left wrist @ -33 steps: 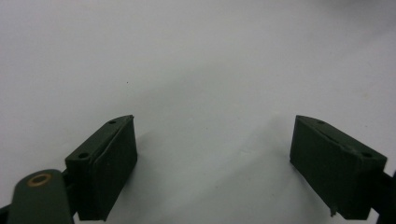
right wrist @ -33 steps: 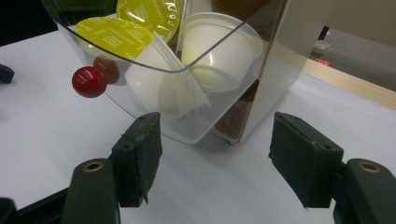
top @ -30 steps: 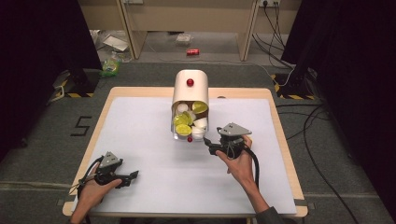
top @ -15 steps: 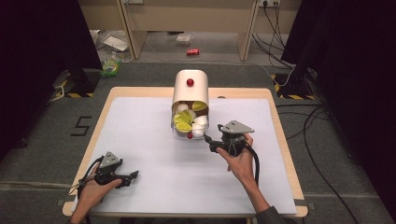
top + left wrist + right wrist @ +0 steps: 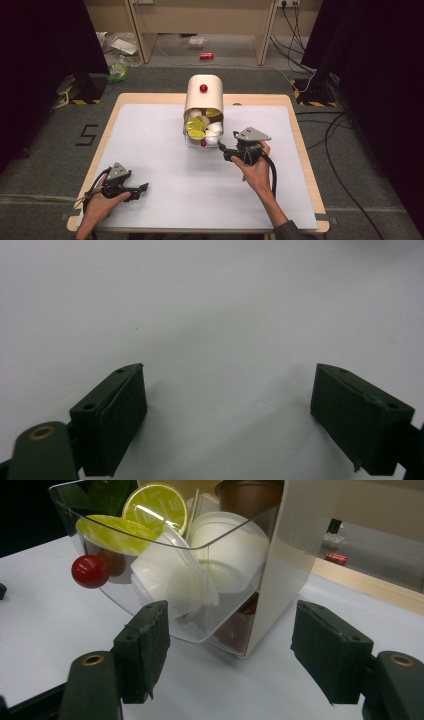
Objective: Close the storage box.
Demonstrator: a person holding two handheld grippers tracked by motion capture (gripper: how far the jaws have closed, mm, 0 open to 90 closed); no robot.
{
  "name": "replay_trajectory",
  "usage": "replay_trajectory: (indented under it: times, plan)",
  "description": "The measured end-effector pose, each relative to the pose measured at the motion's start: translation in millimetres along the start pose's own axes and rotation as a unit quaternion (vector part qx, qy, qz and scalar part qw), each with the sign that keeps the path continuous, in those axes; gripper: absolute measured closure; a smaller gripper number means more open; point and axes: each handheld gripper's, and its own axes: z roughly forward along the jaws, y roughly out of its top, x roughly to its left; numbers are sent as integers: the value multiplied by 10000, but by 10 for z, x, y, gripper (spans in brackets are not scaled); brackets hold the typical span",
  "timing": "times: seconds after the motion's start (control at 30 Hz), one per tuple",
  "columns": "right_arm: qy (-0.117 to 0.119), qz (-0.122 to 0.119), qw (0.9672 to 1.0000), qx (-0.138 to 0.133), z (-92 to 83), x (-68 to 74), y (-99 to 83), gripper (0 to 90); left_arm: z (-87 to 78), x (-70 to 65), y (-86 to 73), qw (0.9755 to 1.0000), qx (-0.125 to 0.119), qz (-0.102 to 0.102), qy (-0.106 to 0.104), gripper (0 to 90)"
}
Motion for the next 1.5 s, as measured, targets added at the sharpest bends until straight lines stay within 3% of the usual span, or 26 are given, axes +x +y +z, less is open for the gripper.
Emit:
replay_trajectory:
  times: [1.5]
  plan:
    - [-33,-21,10000,-29,291,26,153,279,0,0,0,10000,1,2,-1,143]
